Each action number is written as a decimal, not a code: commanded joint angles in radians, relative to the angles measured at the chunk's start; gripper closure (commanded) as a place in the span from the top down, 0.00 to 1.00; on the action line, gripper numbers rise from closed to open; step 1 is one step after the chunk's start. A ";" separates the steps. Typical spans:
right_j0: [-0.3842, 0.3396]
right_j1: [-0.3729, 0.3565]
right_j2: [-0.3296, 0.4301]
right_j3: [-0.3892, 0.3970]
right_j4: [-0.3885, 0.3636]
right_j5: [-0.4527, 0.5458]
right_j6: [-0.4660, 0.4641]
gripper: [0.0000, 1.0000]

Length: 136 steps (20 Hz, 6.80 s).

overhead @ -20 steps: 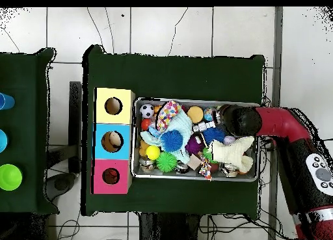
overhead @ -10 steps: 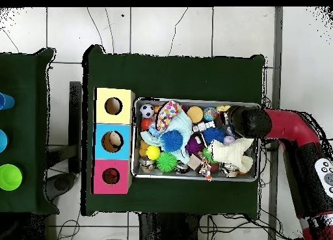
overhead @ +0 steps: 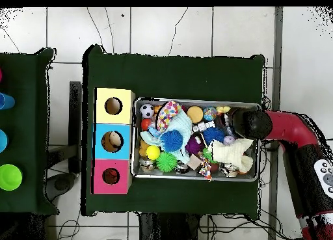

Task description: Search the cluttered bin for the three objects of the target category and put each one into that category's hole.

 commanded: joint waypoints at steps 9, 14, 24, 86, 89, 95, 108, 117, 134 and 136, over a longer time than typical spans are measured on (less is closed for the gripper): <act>-0.027 0.060 0.012 -0.019 -0.084 -0.009 -0.338 0.00; -0.031 0.063 0.016 -0.017 -0.080 -0.007 -0.342 0.00; -0.027 0.005 0.004 0.058 -0.060 0.009 -0.283 0.00; 0.257 -0.349 -0.193 0.440 0.243 0.035 0.171 0.00; 0.276 -0.370 -0.208 0.456 0.278 0.046 0.179 0.00; 0.317 -0.387 -0.241 0.455 0.330 0.057 0.181 0.00; 0.433 -0.442 -0.295 0.433 0.439 0.091 0.197 0.00; 0.515 -0.457 -0.340 0.403 0.524 0.149 0.218 0.00; 0.649 -0.464 -0.390 0.442 0.691 0.148 0.278 0.00; 0.675 -0.473 -0.399 0.467 0.716 0.127 0.295 0.00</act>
